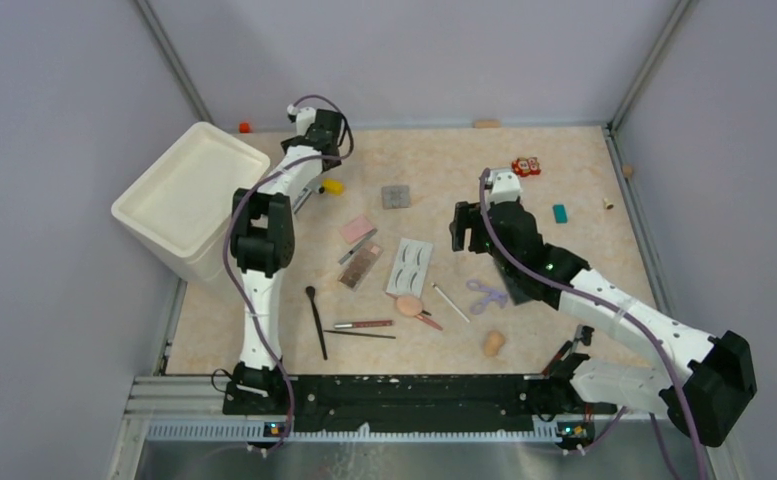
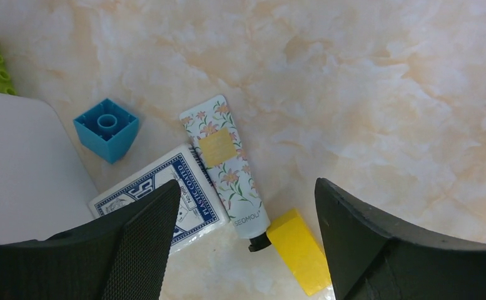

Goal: Organize the makeup
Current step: Move the makeup to the center of the board.

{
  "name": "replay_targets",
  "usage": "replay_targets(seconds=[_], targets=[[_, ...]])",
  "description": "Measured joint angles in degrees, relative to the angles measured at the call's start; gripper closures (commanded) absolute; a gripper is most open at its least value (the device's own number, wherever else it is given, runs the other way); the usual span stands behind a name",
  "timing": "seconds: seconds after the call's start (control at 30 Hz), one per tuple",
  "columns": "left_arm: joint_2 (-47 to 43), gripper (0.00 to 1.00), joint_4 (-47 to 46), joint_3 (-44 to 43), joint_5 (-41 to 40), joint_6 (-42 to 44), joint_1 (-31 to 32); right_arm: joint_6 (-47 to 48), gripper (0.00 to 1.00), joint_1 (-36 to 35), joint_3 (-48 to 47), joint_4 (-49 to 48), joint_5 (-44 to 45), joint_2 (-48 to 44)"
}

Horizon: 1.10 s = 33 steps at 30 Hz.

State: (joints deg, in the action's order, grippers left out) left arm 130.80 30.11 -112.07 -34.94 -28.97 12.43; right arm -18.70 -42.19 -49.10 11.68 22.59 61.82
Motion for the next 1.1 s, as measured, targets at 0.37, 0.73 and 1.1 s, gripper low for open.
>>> replay_targets(seconds=[0.37, 0.73, 1.1], targets=[[4.63, 0.28, 1.84, -0.22, 1.53, -1.11, -1.31, 0.0, 0.29, 0.0, 0.0, -0.04, -1.46, 0.74], [4.81, 0.31, 0.22, -0.46, 3.87, 0.17, -1.51, 0.0, 0.29, 0.0, 0.0, -0.02, -2.1, 1.01], [5.25, 0.37, -1.57, -0.44, 6.01, 1.25, -1.18, -0.48, 0.31, 0.0, 0.72, -0.39, -3.19, 1.84]])
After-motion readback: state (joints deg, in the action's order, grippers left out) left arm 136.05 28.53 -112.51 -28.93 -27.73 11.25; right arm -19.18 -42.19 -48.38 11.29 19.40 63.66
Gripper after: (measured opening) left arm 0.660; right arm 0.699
